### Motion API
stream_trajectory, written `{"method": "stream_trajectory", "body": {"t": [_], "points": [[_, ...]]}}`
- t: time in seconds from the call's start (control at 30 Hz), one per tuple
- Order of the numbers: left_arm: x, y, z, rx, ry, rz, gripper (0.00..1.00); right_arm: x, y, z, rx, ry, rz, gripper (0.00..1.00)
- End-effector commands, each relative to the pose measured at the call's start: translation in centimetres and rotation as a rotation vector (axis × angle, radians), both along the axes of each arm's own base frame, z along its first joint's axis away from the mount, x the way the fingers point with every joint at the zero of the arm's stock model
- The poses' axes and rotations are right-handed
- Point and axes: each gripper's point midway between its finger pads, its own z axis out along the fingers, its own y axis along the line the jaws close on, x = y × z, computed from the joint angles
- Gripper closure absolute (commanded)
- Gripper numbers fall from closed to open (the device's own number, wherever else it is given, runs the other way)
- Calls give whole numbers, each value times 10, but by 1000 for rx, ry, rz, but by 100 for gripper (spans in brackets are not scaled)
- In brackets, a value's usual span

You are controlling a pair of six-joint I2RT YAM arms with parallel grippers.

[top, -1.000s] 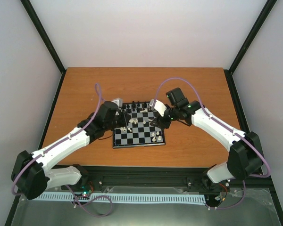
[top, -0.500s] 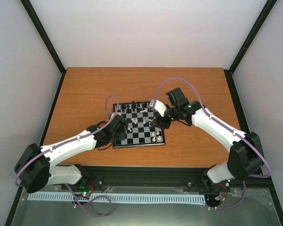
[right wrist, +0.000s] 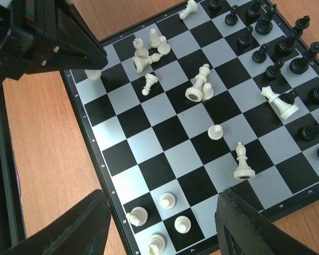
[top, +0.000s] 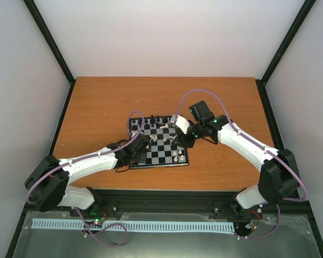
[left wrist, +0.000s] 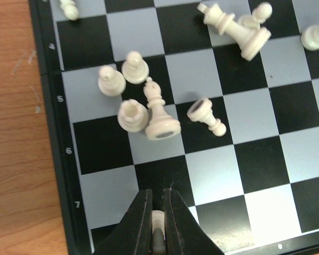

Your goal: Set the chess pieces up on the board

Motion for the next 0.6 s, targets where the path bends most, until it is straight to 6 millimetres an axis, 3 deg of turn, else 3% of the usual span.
{"method": "stream_trajectory", "body": {"t": [0.0,0.43,0.57], "points": [[-3,-17,-2,-17,-6,-59,99,2,2,1,4,-5,14,45],[-15,-20,-9,32,25,-66,99,1,3,-1,0,9,20,45],[-17,-18,-14,43,39,-62,91,1,3,-2,-1,15,22,45]]}}
